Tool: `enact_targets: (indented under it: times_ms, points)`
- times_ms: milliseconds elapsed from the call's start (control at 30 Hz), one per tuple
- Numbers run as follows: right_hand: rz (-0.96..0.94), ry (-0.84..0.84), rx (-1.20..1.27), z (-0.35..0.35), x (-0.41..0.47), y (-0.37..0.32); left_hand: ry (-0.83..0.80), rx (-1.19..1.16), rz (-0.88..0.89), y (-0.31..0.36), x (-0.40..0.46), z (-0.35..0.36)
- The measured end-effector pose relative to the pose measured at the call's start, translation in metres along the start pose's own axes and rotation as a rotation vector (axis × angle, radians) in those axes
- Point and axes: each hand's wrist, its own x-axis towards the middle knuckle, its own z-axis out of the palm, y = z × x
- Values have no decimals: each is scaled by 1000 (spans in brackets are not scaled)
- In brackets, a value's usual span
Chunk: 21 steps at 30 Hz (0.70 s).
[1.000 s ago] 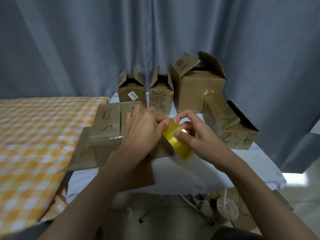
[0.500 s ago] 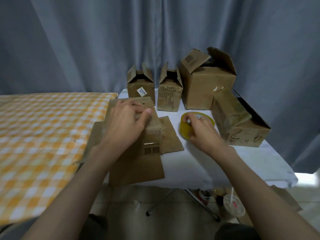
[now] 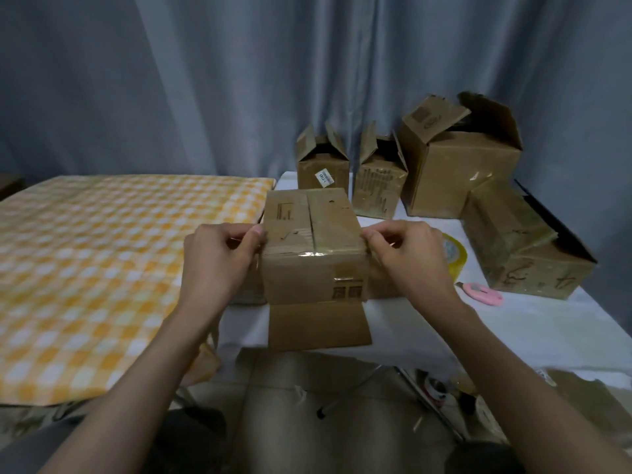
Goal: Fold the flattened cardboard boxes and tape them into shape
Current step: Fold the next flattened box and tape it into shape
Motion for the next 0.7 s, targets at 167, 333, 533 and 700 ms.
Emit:
enact_targets:
  times_ms: [167, 333, 533, 700]
  points:
    - [38, 26, 21, 5, -10, 0, -32, -87, -98, -5, -18, 2]
    - [279, -17, 329, 5, -19, 7, -162, -397, -303, 4, -38, 11]
    - [327, -115, 539, 6, -33, 7, -297, -599, -482, 21, -57, 30]
    - [300, -182, 581, -2, -33, 10, -279, -611, -359, 20, -44, 16]
